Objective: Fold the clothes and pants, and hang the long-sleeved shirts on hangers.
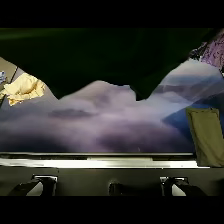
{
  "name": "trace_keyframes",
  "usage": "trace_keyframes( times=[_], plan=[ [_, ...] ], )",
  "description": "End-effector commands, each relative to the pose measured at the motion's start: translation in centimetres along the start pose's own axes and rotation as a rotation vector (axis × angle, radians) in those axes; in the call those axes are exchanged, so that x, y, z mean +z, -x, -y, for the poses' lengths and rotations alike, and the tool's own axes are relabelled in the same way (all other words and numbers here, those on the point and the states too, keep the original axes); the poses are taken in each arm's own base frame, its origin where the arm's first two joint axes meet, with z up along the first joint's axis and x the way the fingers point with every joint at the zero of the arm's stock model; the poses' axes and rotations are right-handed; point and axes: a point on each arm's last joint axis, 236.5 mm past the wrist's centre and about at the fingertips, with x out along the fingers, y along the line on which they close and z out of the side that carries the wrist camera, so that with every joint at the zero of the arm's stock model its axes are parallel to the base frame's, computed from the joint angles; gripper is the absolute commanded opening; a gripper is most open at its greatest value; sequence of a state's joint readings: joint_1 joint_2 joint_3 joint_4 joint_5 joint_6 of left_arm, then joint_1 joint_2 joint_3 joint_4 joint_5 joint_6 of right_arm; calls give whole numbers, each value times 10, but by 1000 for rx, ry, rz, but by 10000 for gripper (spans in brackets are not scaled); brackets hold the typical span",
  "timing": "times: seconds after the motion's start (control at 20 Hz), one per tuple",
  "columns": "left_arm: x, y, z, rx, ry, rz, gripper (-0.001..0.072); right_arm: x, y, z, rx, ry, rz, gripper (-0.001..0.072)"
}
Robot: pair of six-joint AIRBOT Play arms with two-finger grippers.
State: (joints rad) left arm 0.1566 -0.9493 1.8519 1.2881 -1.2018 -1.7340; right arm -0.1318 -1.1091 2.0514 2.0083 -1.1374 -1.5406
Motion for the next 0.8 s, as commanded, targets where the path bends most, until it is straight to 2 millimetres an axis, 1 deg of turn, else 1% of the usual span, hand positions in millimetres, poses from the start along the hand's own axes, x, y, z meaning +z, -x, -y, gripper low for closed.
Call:
trace_keyframes(
  times=[0.0, 0.05, 0.1, 0.15, 0.2, 0.25, 0.3, 0.35, 0.4, 0.45, 0.55, 0.6, 0.65, 0.75],
  plan=[
    [24, 66, 2, 64, -7, 111, 14, 29, 93, -18, -86, 21, 136, 29],
    [22, 73, -1, 84, 5, 111, 14, 30, 104, -21, -90, 8, 151, 29],
    [19, 74, -5, 99, 20, 103, 14, 31, 109, -23, -86, -10, 160, 29],
    [17, 69, -7, 102, 26, 88, 13, 31, 108, -23, -85, -32, 158, 29],
    [12, 59, -10, 108, 30, 61, 13, 29, 100, -19, -87, -58, 145, 29],
    [4, 45, -16, 118, 38, 22, 13, 23, 85, -12, -91, -87, 112, 29],
    [-9, 24, -25, 134, 47, -35, 13, 13, 66, -4, -94, -117, 64, 29],
    [-25, -1, -36, 151, 56, -101, 13, -3, 39, 9, -108, -156, -7, 29],
    [-43, -27, -48, 169, 53, -174, 14, -22, 12, 22, -120, -199, -86, 29],
    [-67, -58, -63, 189, 45, -261, 14, -46, -20, 37, -131, -238, -177, 29],
    [-121, -117, -93, 223, 38, -441, 14, -104, -83, 66, -142, -324, -353, 30],
    [-152, -148, -108, 233, 30, -530, 13, -140, -114, 86, -165, -364, -440, 30],
    [-182, -179, -121, 238, 26, -602, 14, -174, -139, 104, -190, -399, -518, 30],
    [-232, -235, -143, 251, 44, -681, 14, -242, -182, 138, -237, -459, -651, 30]
  ],
)
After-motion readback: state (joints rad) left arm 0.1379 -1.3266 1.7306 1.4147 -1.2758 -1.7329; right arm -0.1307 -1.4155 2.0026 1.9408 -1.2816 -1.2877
